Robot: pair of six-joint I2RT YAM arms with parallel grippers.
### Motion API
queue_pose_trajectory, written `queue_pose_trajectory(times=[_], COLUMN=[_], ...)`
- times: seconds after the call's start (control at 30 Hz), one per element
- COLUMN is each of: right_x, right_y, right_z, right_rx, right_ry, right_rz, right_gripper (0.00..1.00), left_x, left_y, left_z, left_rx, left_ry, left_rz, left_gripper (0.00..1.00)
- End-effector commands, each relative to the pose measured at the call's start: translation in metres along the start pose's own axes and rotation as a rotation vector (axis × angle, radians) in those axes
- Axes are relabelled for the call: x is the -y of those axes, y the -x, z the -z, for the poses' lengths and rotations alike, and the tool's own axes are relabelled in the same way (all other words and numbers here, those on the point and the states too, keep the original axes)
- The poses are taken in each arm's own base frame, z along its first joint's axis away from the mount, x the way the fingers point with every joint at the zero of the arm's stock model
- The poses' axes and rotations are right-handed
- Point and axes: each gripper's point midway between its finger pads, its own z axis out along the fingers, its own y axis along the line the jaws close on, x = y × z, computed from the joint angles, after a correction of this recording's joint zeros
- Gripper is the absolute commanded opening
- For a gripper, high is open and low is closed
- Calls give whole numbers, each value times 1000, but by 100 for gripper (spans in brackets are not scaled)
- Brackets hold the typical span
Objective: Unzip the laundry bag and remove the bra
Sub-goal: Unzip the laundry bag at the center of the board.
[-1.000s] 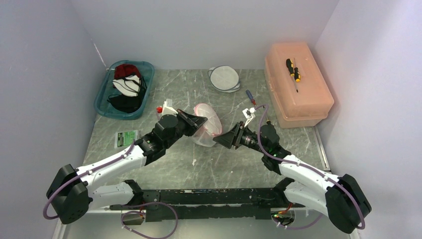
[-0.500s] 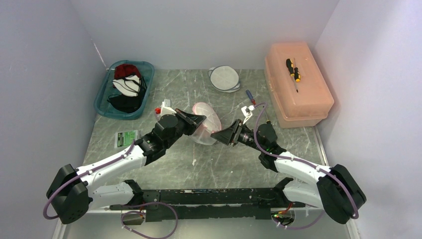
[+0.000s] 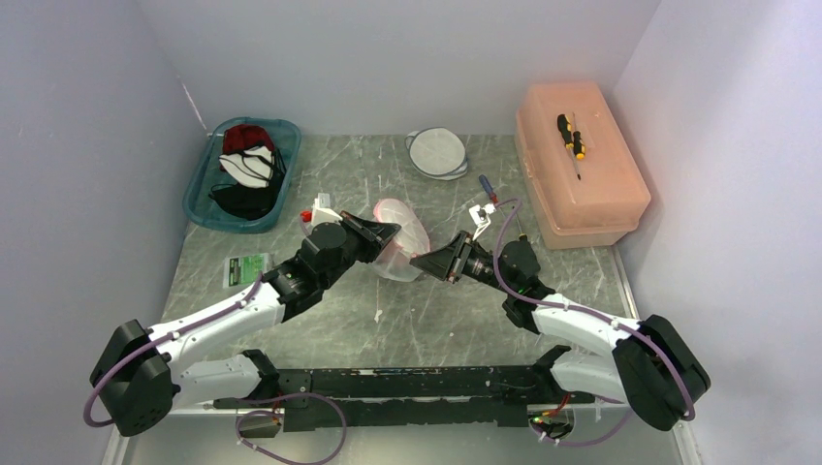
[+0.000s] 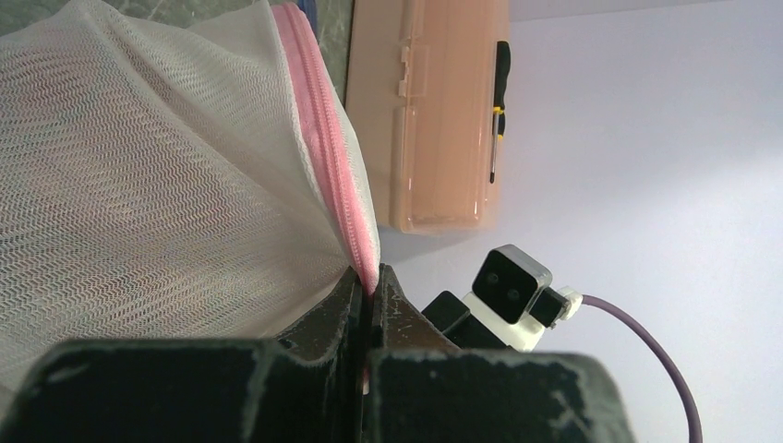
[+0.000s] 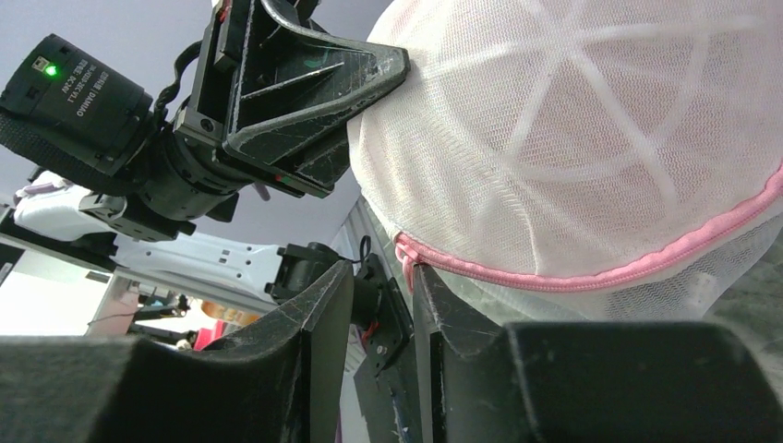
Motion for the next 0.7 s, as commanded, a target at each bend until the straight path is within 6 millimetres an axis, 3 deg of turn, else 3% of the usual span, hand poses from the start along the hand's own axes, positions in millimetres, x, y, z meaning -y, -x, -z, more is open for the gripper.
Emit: queue_pose_trajectory(times=[0.0, 0.67], right_x=[-13, 3], right_y=[11, 4], right_z=[-3, -5], right_rx=[32, 4], right_ry=[47, -23], right_rz=[41, 33], right_gripper=[32, 12], left_x=[34, 32], left_y=[7, 3], left_z=[7, 5], left_rx=[16, 5], left_ry=[-86, -86], left_rz=[35, 32], left_gripper=[3, 3])
